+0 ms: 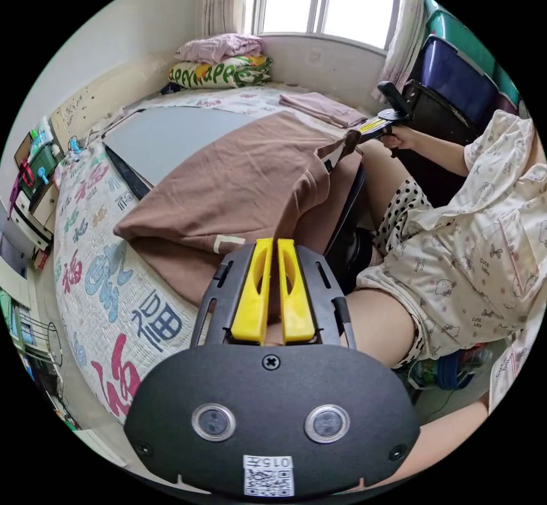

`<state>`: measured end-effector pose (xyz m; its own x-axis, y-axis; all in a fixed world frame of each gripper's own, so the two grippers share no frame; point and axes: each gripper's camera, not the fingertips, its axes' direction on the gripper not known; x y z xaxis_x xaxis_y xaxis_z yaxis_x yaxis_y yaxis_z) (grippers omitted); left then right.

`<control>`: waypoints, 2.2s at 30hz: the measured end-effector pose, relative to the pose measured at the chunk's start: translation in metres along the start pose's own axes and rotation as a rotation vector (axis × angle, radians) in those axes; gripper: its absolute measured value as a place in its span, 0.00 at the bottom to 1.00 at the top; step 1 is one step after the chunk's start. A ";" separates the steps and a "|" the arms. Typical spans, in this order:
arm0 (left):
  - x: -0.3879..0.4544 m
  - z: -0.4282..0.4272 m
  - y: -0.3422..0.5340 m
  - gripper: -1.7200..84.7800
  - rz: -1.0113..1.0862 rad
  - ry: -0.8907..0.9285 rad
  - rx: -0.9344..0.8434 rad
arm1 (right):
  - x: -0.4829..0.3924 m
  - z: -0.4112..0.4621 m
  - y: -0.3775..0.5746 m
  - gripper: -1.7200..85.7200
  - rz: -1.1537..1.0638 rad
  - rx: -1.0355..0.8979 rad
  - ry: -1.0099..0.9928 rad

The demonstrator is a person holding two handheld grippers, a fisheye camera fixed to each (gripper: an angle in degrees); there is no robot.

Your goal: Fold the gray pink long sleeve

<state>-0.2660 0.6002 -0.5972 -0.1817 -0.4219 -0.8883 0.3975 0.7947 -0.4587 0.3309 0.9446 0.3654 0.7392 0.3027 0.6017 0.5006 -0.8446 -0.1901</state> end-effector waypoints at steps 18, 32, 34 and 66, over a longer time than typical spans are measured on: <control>0.048 0.045 0.053 0.02 -0.209 0.007 -0.059 | 0.002 -0.142 -0.047 0.01 0.289 0.143 -0.085; 0.003 0.025 0.154 0.12 -0.749 0.027 0.382 | 0.089 -0.270 -0.087 0.10 0.596 0.409 -0.409; -0.007 0.025 0.171 0.12 -0.832 0.023 0.438 | 0.110 -0.285 -0.109 0.10 0.627 0.441 -0.435; -0.197 0.105 0.139 0.04 -0.922 0.139 0.441 | 0.287 -0.240 -0.393 0.02 0.687 0.296 -0.198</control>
<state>-0.0807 0.7479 -0.4837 -0.6748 -0.7095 -0.2031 0.3404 -0.0550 -0.9387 0.2382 1.2576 0.7990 0.9803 -0.1497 0.1287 -0.0209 -0.7268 -0.6865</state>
